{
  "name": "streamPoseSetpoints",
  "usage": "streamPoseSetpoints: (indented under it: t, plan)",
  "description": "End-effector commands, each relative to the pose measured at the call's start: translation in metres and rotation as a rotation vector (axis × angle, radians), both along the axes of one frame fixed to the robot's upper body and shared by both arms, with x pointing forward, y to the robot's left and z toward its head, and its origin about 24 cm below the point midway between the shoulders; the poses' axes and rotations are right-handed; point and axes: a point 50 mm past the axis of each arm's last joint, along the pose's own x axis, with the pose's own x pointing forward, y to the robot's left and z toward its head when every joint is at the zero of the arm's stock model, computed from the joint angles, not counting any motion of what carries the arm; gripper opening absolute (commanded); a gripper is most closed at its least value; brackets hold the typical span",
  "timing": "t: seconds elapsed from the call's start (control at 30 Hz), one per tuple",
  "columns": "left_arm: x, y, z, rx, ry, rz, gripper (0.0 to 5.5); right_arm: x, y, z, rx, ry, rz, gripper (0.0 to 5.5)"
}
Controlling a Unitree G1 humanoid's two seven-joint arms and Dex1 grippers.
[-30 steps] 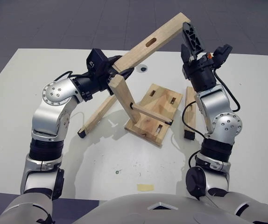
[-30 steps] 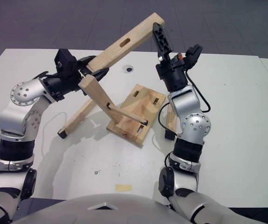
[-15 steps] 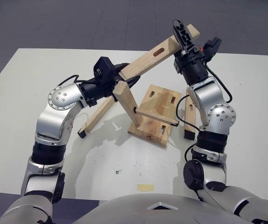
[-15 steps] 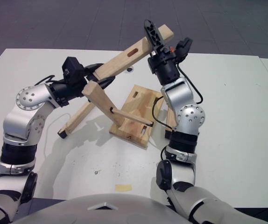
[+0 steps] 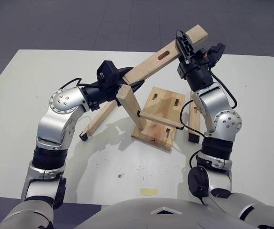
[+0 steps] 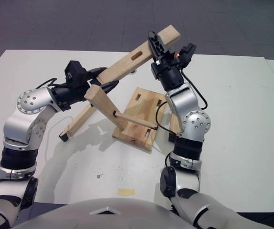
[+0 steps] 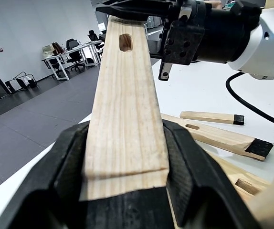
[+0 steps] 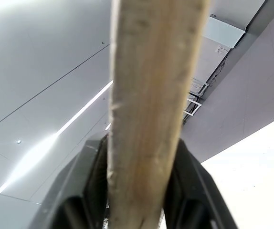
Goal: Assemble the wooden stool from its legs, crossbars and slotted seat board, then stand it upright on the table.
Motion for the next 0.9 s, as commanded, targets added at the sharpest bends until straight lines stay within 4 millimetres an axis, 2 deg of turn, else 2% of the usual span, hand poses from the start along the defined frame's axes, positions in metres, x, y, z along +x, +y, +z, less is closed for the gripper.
streamPoseSetpoints:
  t: [0.03, 0.27, 0.3, 0.47, 0.5, 0.6, 0.7, 0.77, 0.9]
  plan:
    - [0.0, 0.003, 0.0, 0.021, 0.002, -0.011, 2.05, -0.008, 0.002, -0.003, 0.017, 0.013, -0.008, 1.03]
    - [0.006, 0.013, 0.001, 0.073, -0.02, 0.009, 2.05, -0.014, 0.007, -0.012, 0.022, 0.058, -0.039, 1.02]
    - [0.01, 0.017, 0.001, 0.081, -0.017, 0.031, 2.41, -0.015, 0.007, -0.012, 0.025, 0.058, -0.044, 1.02]
    - [0.023, 0.044, 0.015, 0.054, -0.024, 0.133, 3.24, -0.016, 0.0, -0.01, 0.047, 0.06, -0.113, 1.01]
    - [0.026, 0.051, 0.017, 0.067, -0.033, 0.169, 3.3, -0.017, -0.003, -0.009, 0.048, 0.061, -0.134, 1.01]
    - [0.031, 0.064, 0.023, 0.076, -0.036, 0.213, 3.94, -0.022, -0.016, -0.009, 0.043, 0.062, -0.214, 1.01]
    - [0.028, 0.078, 0.028, 0.08, -0.021, 0.227, 4.44, -0.026, -0.033, -0.01, 0.018, 0.072, -0.321, 1.01]
    - [0.025, 0.088, 0.039, 0.046, -0.003, 0.225, 4.78, -0.03, -0.048, -0.008, 0.0, 0.063, -0.387, 1.01]
    - [0.02, 0.109, 0.08, -0.104, 0.026, 0.18, 5.37, -0.036, -0.078, -0.006, -0.067, 0.055, -0.481, 1.01]
